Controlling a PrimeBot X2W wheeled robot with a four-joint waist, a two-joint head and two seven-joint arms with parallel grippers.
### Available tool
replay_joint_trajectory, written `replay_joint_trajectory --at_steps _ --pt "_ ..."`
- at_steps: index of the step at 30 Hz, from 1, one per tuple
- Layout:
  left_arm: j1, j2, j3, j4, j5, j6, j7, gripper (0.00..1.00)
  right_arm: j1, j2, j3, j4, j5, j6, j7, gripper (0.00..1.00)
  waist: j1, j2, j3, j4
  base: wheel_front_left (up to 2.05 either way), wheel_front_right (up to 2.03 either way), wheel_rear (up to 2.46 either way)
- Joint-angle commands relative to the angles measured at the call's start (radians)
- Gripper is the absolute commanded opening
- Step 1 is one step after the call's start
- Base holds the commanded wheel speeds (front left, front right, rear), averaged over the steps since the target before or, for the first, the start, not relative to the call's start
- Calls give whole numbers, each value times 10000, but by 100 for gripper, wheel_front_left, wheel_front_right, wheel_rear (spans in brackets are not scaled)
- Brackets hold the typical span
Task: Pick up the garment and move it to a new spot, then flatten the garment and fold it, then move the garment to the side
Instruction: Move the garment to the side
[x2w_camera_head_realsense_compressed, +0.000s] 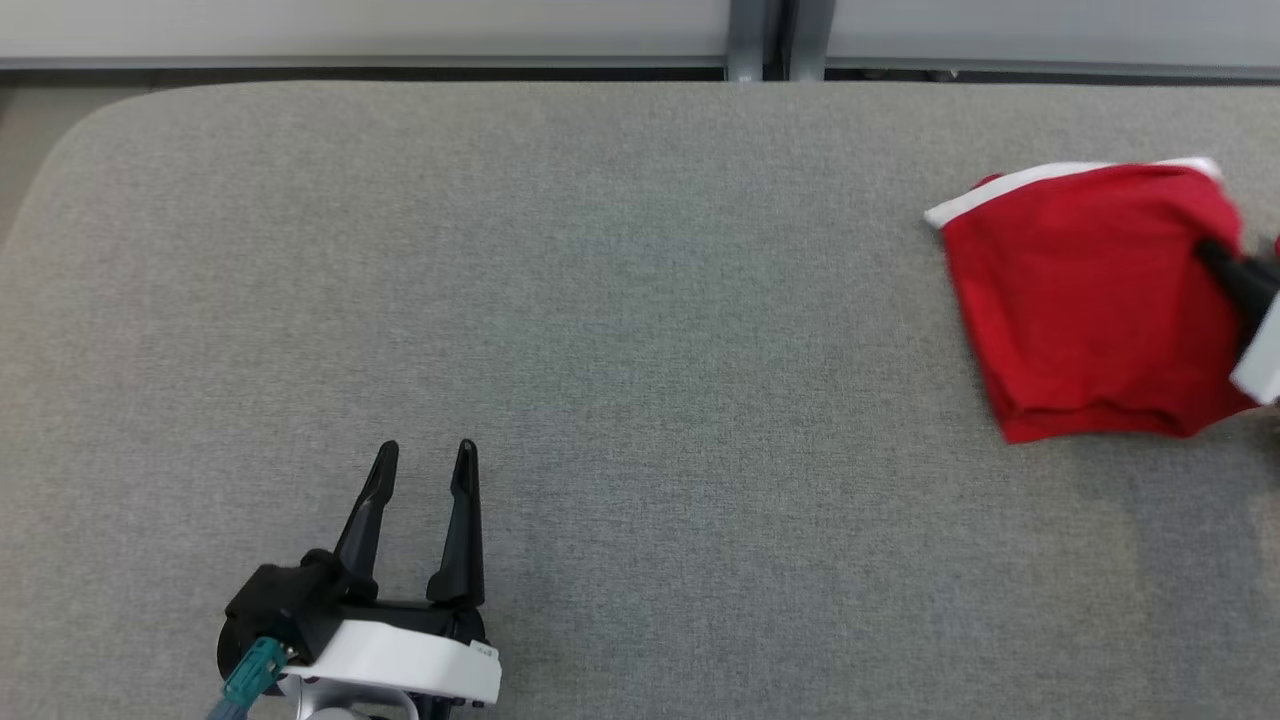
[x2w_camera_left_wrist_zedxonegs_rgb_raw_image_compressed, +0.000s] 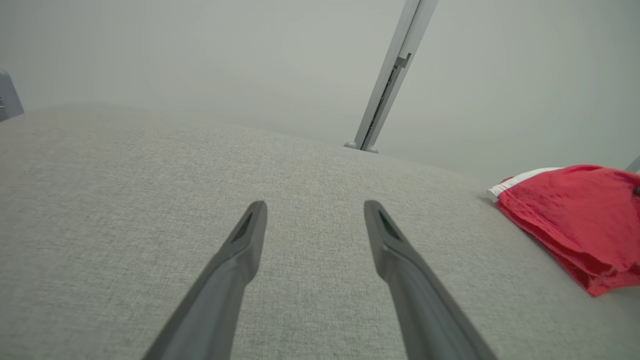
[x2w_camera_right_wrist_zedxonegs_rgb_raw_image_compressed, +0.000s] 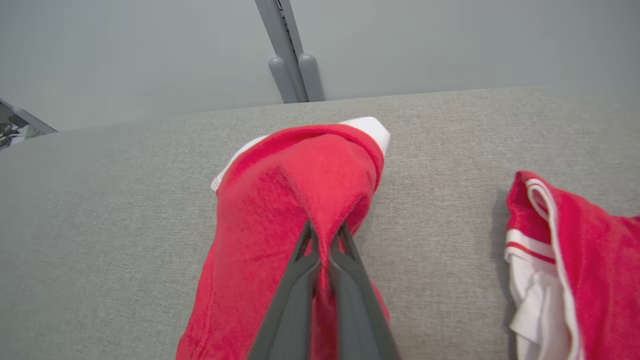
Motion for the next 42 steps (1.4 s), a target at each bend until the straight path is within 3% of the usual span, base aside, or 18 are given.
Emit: replay_joint_trajectory --at_steps 1,9,15,16,17,23,26,27,35,42 --pt "-294 40 -42 24 68 -39 -12 100 -250 -539 -178 -226 100 3 428 0 0 0 583 -392 0 0 0" --pt "-710 42 -134 126 163 -37 -14 100 -326 -3077 -1285 -383 -144 3 2935 0 0 0 1382 -318 0 0 0" --pt "-680 43 118 110 -34 -107 -14 100 -125 -3516 -2097 589 -1504 1 3603 0 0 0 1700 -209 0 0 0" --pt "-679 38 173 92 -46 -99 -14 100 -67 -3597 -2192 651 -1888 1 3507 33 0 0 1748 -214 0 0 0" --pt "-673 32 211 87 -15 -102 -12 100 -19 -3646 -2298 763 -2236 1 3435 99 0 0 1796 -234 0 0 0" --pt "-450 41 379 365 -3 -316 -14 100 458 -3195 -2270 366 -3665 1 3273 100 0 0 1600 -541 0 0 0" --pt "-353 34 443 564 -110 -348 -14 100 413 -2987 -2591 -266 -4018 1 1767 100 0 0 1257 -660 0 0 0" --pt "-353 34 443 564 -110 -348 -14 100 413 -2987 -2591 -266 -4018 1 1767 100 0 0 1257 -660 0 0 0" --pt "447 46 1095 1046 -541 53 -12 100 1908 -880 -3103 -2380 -4837 1 -2211 100 0 0 -577 -902 0 0 0" --pt "1316 38 1687 1152 -164 40 -12 100 4249 1170 -3051 -2754 -6095 1 -5258 100 0 0 -2025 -718 0 0 0"
